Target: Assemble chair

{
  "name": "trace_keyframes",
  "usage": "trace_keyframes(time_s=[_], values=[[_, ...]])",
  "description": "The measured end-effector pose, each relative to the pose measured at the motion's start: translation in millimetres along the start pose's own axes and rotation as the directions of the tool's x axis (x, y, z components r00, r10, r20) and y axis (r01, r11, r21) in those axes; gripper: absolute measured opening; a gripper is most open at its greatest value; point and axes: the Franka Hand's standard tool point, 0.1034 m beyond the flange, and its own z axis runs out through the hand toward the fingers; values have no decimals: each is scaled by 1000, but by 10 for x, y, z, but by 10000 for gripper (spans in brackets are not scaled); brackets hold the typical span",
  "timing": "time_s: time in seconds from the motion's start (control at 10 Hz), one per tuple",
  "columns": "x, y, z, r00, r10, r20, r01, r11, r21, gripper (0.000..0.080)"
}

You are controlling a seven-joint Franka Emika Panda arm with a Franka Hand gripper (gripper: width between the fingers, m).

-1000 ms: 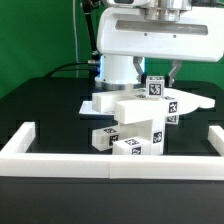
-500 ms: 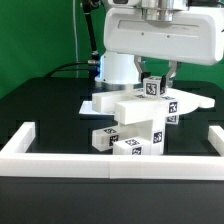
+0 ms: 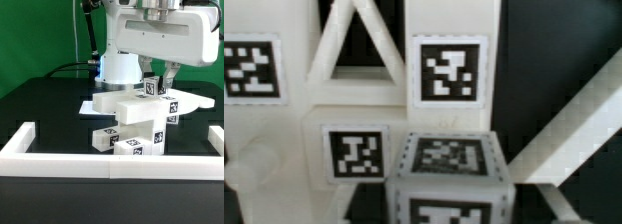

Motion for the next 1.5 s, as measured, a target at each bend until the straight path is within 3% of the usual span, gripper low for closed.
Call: trace_keyframes(time_s=[0.5, 0.7, 0.9, 1.0, 1.1, 1.5], values=[[-33, -21, 1, 911, 412, 16, -412, 911, 4, 287], [-38, -24, 1, 884, 466, 20, -466, 885, 4, 287], [-41, -24, 4, 905, 426, 20, -426, 905, 4, 562], [-56, -31, 5, 934, 357, 17, -357, 934, 5, 562], [-69, -38, 6, 970, 243, 17, -243, 970, 7, 629], [-73, -39, 8, 1000, -24, 15, 24, 1000, 11, 649]])
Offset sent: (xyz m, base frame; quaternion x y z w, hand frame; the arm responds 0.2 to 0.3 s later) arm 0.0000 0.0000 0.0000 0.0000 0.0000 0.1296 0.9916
